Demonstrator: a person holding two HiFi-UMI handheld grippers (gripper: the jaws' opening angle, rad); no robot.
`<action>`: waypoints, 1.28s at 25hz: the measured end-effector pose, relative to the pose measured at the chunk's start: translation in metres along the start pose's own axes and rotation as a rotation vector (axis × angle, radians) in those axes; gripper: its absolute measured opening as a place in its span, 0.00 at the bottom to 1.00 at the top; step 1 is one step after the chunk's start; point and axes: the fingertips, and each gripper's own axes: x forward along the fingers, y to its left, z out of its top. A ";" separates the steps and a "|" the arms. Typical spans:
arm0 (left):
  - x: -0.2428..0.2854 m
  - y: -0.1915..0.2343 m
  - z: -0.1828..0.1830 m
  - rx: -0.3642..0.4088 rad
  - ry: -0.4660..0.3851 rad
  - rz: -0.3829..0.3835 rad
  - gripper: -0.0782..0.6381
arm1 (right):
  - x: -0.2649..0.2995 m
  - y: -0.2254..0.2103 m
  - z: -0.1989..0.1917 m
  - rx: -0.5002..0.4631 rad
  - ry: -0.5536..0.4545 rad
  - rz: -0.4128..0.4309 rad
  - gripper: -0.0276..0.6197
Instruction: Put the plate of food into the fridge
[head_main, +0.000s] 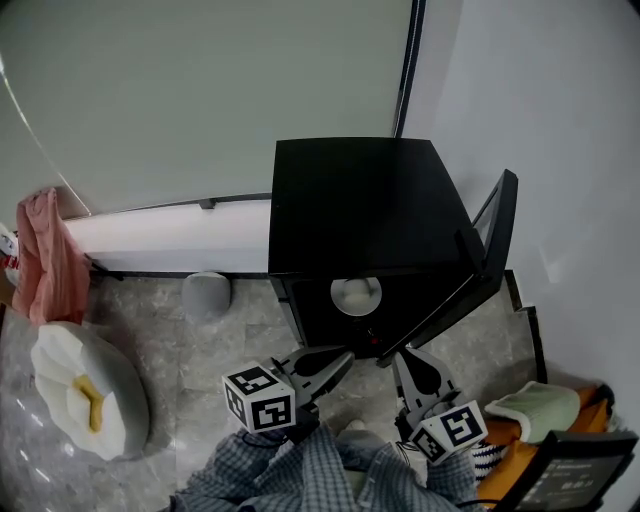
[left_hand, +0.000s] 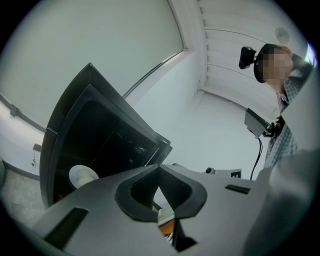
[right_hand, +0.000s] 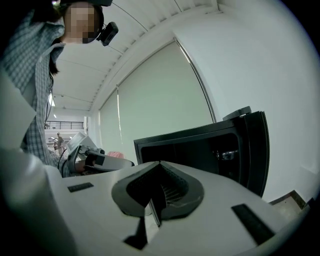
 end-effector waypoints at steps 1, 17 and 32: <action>0.000 0.000 0.001 -0.008 -0.005 -0.002 0.12 | 0.001 0.001 0.001 0.001 -0.001 0.004 0.05; -0.001 0.007 0.003 -0.051 -0.030 -0.011 0.12 | 0.012 0.012 -0.002 -0.017 0.016 0.048 0.05; 0.001 0.009 0.005 -0.079 -0.043 -0.039 0.12 | 0.014 0.010 -0.005 -0.004 0.024 0.035 0.05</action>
